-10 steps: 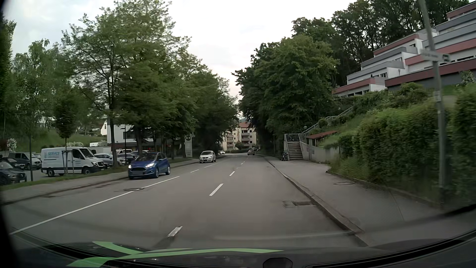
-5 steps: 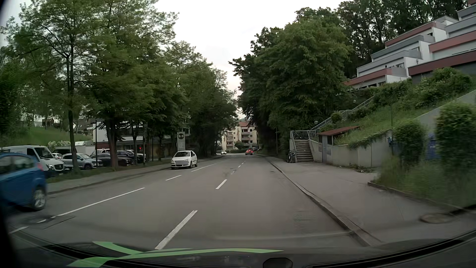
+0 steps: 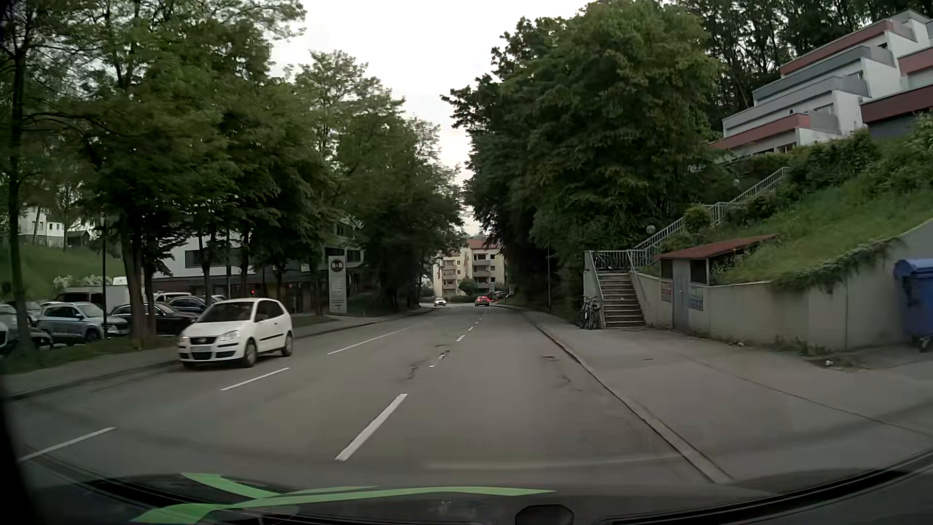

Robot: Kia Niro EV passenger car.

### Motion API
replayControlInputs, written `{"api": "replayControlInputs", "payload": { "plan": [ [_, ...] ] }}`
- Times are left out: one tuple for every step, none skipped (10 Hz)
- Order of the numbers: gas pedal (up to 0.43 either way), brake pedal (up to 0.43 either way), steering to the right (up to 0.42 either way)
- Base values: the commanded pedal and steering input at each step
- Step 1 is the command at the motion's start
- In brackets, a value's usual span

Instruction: Follow the waypoints while adhering to traffic rules and regulations

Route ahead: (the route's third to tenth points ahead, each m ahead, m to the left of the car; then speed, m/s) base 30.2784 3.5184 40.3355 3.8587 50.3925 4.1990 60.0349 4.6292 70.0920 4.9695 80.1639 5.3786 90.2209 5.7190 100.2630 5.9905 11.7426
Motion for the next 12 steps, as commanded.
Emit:
{"api": "replayControlInputs", "payload": {
  "plan": [
    [0.0, 0.024, -0.003],
    [0.0, 0.03, -0.003],
    [0.0, 0.03, -0.003],
    [0.0, 0.03, -0.003],
    [0.0, 0.037, -0.003],
    [0.0, 0.037, -0.003],
    [0.0, 0.037, -0.003],
    [0.0, 0.037, -0.003],
    [0.0, 0.037, -0.003],
    [0.0, 0.037, -0.003],
    [0.0, 0.037, -0.003],
    [0.0, 0.03, -0.003]
  ]
}}
